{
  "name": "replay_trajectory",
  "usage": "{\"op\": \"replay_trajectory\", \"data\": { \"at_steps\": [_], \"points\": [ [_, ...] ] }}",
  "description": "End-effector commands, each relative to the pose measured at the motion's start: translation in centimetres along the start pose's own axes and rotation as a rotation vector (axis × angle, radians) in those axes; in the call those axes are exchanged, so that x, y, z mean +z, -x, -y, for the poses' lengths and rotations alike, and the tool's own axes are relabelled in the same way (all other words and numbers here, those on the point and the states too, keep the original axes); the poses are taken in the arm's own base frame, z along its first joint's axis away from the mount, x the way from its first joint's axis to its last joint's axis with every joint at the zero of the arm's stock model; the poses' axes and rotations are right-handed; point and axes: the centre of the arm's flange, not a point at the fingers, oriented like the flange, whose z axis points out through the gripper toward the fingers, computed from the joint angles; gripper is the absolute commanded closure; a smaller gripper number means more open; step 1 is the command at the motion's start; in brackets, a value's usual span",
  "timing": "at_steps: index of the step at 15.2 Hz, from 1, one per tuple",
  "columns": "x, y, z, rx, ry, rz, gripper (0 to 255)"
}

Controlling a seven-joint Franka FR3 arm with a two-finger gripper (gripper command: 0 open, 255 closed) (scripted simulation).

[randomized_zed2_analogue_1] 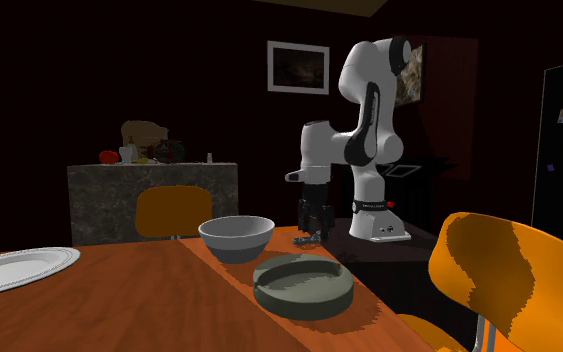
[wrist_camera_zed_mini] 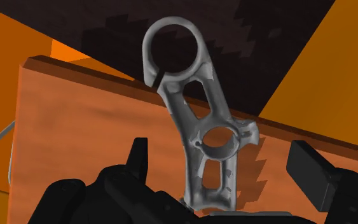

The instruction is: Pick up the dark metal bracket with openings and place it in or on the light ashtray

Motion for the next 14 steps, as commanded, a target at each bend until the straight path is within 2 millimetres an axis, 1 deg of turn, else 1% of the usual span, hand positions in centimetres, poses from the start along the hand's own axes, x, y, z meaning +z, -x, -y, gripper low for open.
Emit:
{"op": "replay_trajectory", "data": {
  "at_steps": [1, 8, 9, 14],
  "points": [
    [0.87, 0.09, 0.02, 0.000, -0.001, -0.001, 0],
    [0.86, 0.09, 0.02, 0.000, -0.001, -0.001, 0],
    [0.86, 0.09, 0.02, 0.000, -0.001, -0.001, 255],
    [0.86, 0.08, 0.02, 0.000, -0.001, -0.001, 255]
  ]
}}
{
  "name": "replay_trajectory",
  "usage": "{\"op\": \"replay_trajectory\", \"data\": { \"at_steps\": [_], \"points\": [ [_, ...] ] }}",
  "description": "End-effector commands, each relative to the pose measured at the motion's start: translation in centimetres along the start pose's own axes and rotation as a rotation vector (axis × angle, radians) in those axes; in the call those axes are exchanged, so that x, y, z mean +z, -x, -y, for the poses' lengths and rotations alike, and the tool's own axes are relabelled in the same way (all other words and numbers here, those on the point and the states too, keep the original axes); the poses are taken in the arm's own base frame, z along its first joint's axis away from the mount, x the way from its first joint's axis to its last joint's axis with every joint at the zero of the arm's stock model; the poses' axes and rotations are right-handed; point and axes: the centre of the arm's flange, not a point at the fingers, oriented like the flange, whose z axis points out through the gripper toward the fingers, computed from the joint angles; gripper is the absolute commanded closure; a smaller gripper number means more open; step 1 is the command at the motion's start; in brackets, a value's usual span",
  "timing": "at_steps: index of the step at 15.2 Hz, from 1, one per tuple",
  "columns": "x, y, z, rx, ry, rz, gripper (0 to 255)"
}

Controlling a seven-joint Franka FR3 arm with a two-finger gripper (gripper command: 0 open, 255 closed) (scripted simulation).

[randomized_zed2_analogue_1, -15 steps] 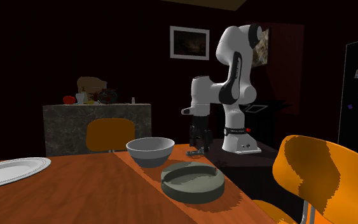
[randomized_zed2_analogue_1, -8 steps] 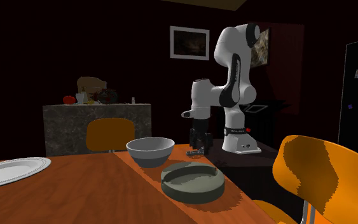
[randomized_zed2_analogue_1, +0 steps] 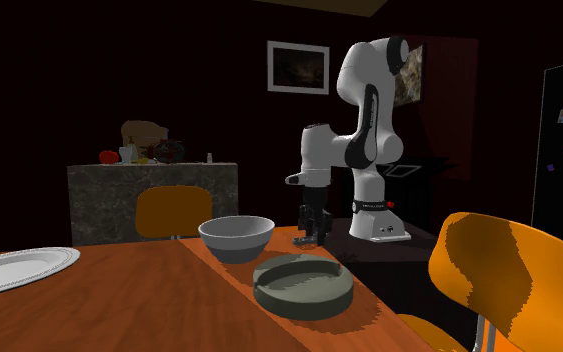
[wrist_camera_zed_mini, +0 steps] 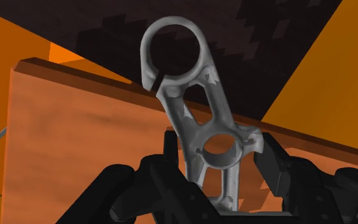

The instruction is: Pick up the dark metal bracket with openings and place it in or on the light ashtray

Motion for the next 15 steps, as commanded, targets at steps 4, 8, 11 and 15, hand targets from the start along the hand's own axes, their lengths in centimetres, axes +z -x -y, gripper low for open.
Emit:
{"op": "replay_trajectory", "data": {
  "at_steps": [4, 8, 11, 15],
  "points": [
    [0.0, 0.0, 0.0, 0.000, 0.000, 0.000, 255],
    [-2.1, 0.0, 0.0, 0.000, 0.000, 0.000, 255],
    [-3.7, 0.0, 0.0, 0.000, 0.000, 0.000, 255],
    [-5.8, 0.0, 0.0, 0.000, 0.000, 0.000, 255]
  ]
}}
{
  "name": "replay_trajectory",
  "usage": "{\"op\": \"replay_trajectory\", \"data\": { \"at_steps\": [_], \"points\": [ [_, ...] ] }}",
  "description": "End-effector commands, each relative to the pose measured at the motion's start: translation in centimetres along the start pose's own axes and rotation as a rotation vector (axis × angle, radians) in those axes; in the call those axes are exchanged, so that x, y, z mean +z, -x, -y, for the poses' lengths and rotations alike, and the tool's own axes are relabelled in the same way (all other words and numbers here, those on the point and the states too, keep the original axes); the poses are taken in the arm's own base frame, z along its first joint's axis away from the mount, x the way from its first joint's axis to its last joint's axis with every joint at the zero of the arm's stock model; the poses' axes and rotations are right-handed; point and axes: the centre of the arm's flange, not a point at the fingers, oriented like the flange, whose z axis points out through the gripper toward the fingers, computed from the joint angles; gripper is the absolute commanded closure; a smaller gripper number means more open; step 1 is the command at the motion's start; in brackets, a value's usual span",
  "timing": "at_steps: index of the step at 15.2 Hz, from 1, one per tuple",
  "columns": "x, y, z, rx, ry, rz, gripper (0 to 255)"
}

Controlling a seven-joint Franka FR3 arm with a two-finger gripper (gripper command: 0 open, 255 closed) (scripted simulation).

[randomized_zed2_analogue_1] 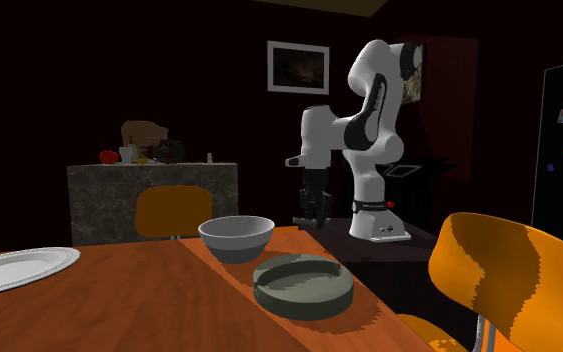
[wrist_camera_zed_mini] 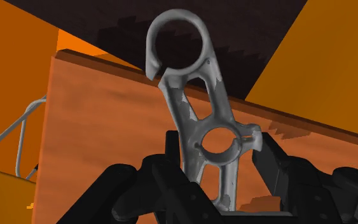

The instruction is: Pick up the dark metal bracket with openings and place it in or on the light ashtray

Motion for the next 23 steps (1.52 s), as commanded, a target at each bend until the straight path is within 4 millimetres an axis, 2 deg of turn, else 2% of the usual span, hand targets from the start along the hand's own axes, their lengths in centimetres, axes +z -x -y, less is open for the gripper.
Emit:
{"op": "replay_trajectory", "data": {
  "at_steps": [1, 8, 9, 23],
  "points": [
    [-1.0, 0.1, 0.0, 0.000, 0.000, 0.001, 255],
    [-4.7, 0.1, -0.1, 0.000, 0.000, 0.001, 255],
    [-4.7, 0.1, -0.1, 0.000, 0.000, 0.001, 255],
    [-5.2, -11.7, 14.1, 0.000, 0.000, 0.001, 255]
  ]
}}
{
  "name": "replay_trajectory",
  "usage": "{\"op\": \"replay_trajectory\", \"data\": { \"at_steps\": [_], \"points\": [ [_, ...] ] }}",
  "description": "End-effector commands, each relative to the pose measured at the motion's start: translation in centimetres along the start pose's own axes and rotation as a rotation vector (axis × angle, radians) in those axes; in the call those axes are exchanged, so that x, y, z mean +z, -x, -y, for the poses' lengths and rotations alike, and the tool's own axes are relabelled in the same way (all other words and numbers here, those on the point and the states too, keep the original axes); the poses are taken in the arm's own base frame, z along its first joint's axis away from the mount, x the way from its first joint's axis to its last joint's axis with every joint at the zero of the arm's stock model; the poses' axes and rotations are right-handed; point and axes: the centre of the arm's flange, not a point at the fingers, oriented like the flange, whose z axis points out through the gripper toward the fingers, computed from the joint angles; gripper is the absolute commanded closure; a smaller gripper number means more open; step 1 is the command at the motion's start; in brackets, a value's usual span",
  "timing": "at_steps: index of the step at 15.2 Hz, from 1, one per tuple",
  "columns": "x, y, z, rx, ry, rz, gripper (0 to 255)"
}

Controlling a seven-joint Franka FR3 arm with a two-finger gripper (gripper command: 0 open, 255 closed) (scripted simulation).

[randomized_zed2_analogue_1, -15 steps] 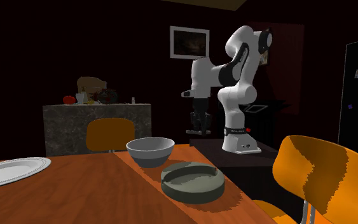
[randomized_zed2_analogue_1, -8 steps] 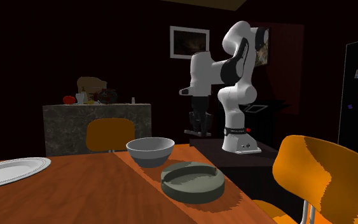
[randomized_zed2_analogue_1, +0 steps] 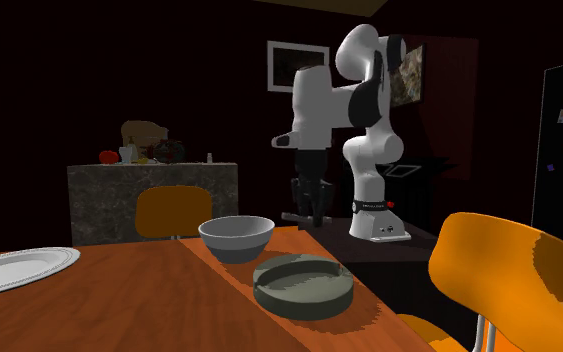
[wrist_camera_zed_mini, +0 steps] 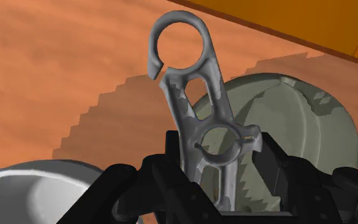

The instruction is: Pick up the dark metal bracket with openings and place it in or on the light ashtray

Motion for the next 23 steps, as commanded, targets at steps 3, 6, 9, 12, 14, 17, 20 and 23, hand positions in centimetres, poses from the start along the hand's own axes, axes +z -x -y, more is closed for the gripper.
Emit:
{"op": "replay_trajectory", "data": {
  "at_steps": [3, 6, 9, 12, 14, 17, 20, 23],
  "points": [
    [-0.2, -3.5, 4.1, 0.002, -0.001, 0.000, 255],
    [-0.3, -6.7, 8.0, 0.002, -0.001, 0.000, 255],
    [1.3, -6.7, 8.0, 0.002, -0.001, 0.000, 255],
    [2.9, -6.7, 8.1, 0.002, -0.001, 0.000, 255],
    [3.9, -6.7, 8.1, 0.002, -0.001, 0.000, 255],
    [5.5, -6.7, 8.1, 0.002, -0.001, 0.000, 255],
    [7.1, -6.7, 8.1, 0.002, -0.001, 0.000, 255],
    [7.2, -6.7, 8.1, 0.002, -0.001, 0.000, 255]
  ]
}}
